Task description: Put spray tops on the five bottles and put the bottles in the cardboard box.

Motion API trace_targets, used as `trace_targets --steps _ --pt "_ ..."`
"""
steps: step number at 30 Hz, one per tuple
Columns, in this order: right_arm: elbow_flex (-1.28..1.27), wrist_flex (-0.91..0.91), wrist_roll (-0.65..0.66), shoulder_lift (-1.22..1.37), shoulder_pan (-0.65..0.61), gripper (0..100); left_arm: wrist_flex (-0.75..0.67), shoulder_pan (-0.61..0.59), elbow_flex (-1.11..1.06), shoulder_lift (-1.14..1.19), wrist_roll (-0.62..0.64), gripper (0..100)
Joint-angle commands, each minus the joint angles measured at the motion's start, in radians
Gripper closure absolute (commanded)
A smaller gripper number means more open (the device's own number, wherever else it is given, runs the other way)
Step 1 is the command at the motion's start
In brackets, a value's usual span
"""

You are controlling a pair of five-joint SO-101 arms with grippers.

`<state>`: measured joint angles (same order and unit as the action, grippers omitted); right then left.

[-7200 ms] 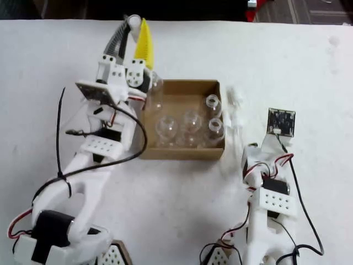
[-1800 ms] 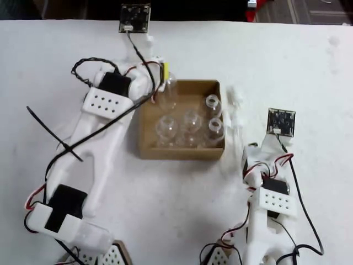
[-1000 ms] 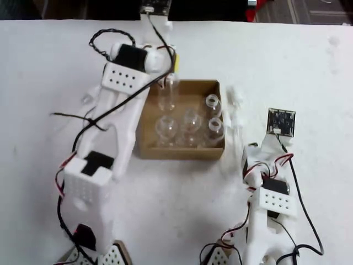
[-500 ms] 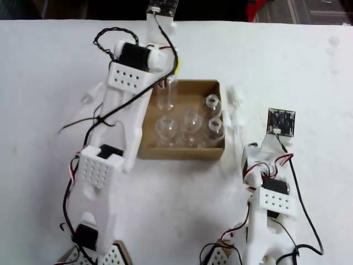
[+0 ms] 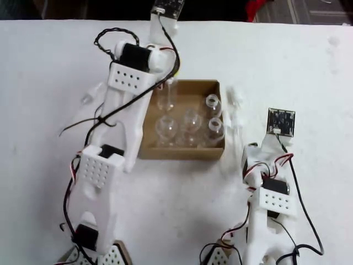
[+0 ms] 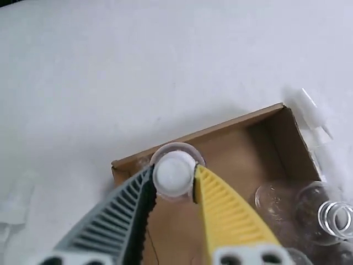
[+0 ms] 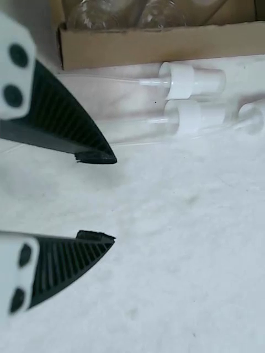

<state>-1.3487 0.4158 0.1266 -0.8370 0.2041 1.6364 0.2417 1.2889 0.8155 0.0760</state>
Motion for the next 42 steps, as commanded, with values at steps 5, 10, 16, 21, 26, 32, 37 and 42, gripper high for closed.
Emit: trace_targets --steps 5,10,16,21,26,32,37,42 --pt "0.008 -0.018 0.015 -0.008 -0.001 81.8 0.101 0.002 0.005 -0.005 -0.014 64" --pt "0.008 -0.018 0.015 -0.008 -0.001 81.8 0.101 -0.004 0.077 -0.004 -0.014 67" --pt "0.008 -0.018 0.015 -0.008 -0.001 81.8 0.149 -0.005 0.249 -0.004 -0.014 69" --pt "0.008 -0.018 0.015 -0.008 -0.001 81.8 0.150 -0.061 0.379 -0.005 -0.014 70" --pt "0.008 -0.018 0.015 -0.008 -0.001 81.8 0.152 -0.137 0.376 -0.053 -0.014 70" --pt "0.008 -0.018 0.015 -0.008 -0.001 81.8 0.153 -0.226 0.377 -0.199 -0.014 70" --pt "0.008 -0.015 0.015 -0.008 -0.001 81.8 0.155 -0.283 0.376 -0.335 -0.018 76" --pt "0.008 -0.013 0.015 -0.008 -0.001 81.8 0.155 -0.321 0.345 -0.463 -0.020 88"
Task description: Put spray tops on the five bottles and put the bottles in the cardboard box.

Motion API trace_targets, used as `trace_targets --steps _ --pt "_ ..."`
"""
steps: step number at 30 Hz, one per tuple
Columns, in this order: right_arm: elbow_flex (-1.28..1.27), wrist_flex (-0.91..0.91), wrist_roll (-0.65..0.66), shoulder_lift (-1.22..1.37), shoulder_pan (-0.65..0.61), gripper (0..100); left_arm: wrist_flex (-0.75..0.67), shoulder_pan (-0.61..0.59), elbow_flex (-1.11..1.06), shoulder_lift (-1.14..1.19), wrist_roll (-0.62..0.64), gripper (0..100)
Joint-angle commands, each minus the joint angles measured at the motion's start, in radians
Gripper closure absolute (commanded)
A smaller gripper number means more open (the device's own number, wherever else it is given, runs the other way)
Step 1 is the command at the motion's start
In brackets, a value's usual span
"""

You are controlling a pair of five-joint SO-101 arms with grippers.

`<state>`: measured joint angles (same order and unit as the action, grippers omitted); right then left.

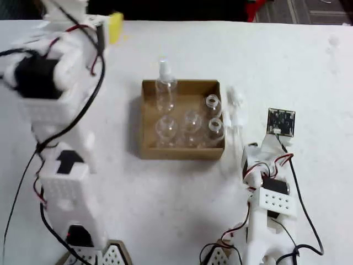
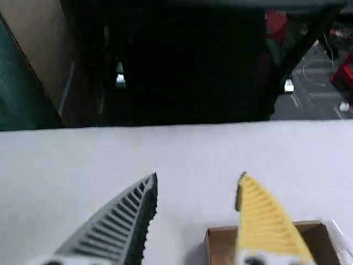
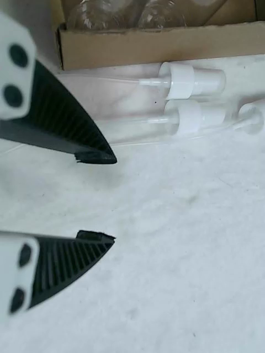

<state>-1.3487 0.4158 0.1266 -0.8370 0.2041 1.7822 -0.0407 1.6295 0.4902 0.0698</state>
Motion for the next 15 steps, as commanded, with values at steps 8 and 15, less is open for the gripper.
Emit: trace_targets --steps 8,15 --pt "0.006 -0.012 0.015 -0.008 -0.001 81.8 0.006 -0.031 -0.474 -0.510 -0.014 96" --pt "0.006 -0.012 0.015 -0.008 -0.001 81.8 -0.180 -0.065 -0.911 -0.796 -0.015 98"
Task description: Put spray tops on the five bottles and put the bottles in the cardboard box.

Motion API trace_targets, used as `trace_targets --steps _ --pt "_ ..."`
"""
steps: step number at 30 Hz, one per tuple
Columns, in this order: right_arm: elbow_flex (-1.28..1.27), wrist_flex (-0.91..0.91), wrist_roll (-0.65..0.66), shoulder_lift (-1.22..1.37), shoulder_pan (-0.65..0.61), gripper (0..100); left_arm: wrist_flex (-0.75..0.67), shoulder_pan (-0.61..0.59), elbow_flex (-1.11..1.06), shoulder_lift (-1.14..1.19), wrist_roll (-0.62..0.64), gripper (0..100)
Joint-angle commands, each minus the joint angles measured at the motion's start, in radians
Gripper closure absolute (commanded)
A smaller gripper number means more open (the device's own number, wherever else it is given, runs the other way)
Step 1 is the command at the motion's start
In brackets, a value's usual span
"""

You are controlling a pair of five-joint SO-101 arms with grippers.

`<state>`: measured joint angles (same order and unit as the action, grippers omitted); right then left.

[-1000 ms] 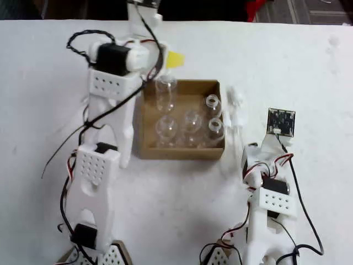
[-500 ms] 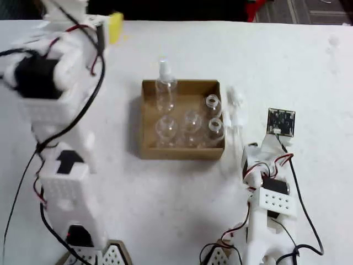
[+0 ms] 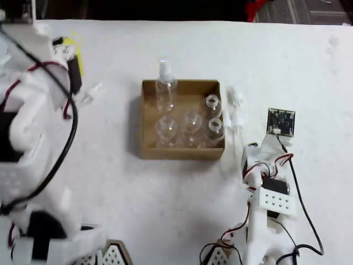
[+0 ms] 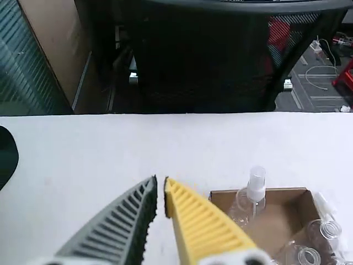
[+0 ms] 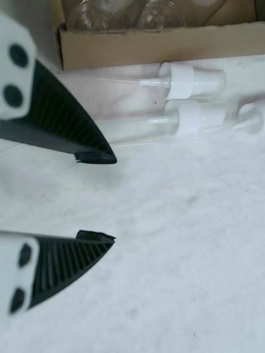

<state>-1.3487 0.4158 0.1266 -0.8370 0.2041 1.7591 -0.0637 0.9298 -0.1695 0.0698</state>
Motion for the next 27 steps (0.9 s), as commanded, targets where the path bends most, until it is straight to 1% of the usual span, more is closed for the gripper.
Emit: trace_targets --steps 1,4,7,8,10,12,16,17,18,19,24,25,27 --pt "0.006 -0.012 0.015 -0.008 -0.002 81.8 -0.216 -0.068 -0.265 -0.148 -0.011 98" --pt "-0.002 -0.012 0.015 -0.013 -0.001 81.8 -0.331 -0.110 -0.417 -0.145 -0.012 98" --pt "-0.006 -0.015 0.015 -0.018 -0.002 81.8 -0.379 -0.111 -0.539 -0.093 -0.025 98" --pt "-0.008 -0.016 0.015 -0.018 -0.002 81.8 -0.394 -0.110 -0.566 -0.064 -0.058 98" --pt "-0.008 -0.016 0.015 -0.018 -0.004 81.8 -0.399 -0.105 -0.585 0.007 -0.170 98" --pt "-0.008 -0.018 0.015 -0.018 -0.005 81.8 -0.397 -0.096 -0.585 0.096 -0.308 98" --pt "-0.008 -0.018 0.015 -0.018 -0.007 81.8 -0.443 -0.099 -0.583 0.283 -0.657 98" --pt "-0.008 -0.018 0.015 -0.018 -0.005 81.8 -0.454 -0.099 -0.582 0.334 -0.732 98" --pt "-0.008 -0.018 0.015 -0.018 -0.004 81.8 -0.465 -0.097 -0.578 0.381 -0.770 98" --pt "-0.008 -0.018 0.015 -0.018 -0.004 81.8 -0.482 -0.097 -0.577 0.430 -0.772 98" --pt "-0.008 -0.018 0.015 -0.018 -0.005 81.8 -0.624 -0.099 -0.577 0.587 -0.675 97" --pt "-0.008 -0.018 0.015 -0.018 -0.005 81.8 -0.647 -0.099 -0.577 0.607 -0.661 96" --pt "-0.008 -0.018 0.015 -0.018 -0.007 81.8 -0.684 -0.099 -0.577 0.638 -0.638 90"
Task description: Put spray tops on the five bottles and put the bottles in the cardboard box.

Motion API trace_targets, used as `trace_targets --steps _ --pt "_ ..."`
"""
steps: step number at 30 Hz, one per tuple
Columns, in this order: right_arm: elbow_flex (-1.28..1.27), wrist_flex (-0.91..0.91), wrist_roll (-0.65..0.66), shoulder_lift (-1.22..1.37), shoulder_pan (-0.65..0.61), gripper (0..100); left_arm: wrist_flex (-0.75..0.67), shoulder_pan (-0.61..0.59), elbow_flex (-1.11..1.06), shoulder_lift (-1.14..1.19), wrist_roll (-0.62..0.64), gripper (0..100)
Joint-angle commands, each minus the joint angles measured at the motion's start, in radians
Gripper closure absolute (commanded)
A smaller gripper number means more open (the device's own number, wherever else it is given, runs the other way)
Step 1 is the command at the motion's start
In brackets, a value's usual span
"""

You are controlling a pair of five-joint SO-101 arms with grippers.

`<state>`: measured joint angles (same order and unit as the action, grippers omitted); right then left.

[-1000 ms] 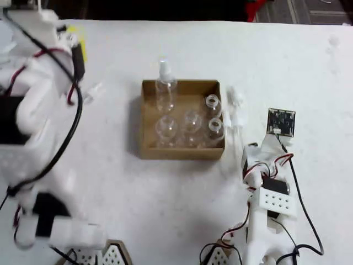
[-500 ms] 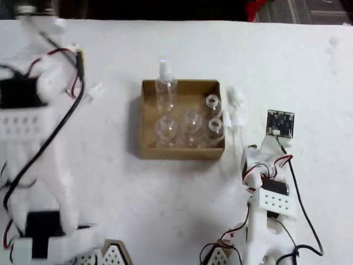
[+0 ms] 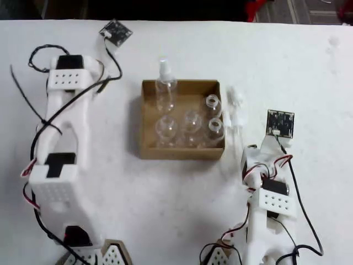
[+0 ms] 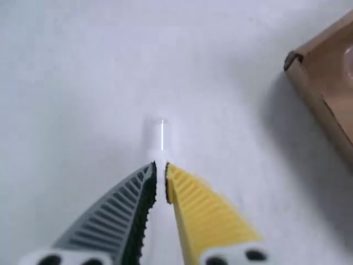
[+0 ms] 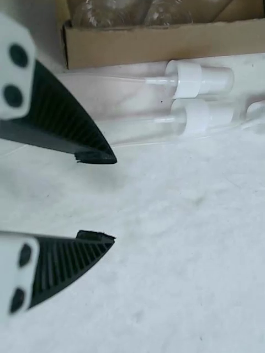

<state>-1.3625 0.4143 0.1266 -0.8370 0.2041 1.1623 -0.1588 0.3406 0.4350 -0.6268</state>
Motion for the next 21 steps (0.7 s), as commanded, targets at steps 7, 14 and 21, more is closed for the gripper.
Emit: trace_targets --steps 7,14,21 --pt "0.006 -0.016 0.015 -0.018 -0.007 81.8 -0.236 -0.050 0.014 0.130 0.161 81" --pt "0.006 -0.016 0.015 -0.018 -0.008 81.8 -0.245 -0.108 0.158 0.292 0.147 81" --pt "0.006 -0.016 0.015 -0.016 -0.008 81.8 -0.048 -0.104 0.473 0.504 0.137 81"
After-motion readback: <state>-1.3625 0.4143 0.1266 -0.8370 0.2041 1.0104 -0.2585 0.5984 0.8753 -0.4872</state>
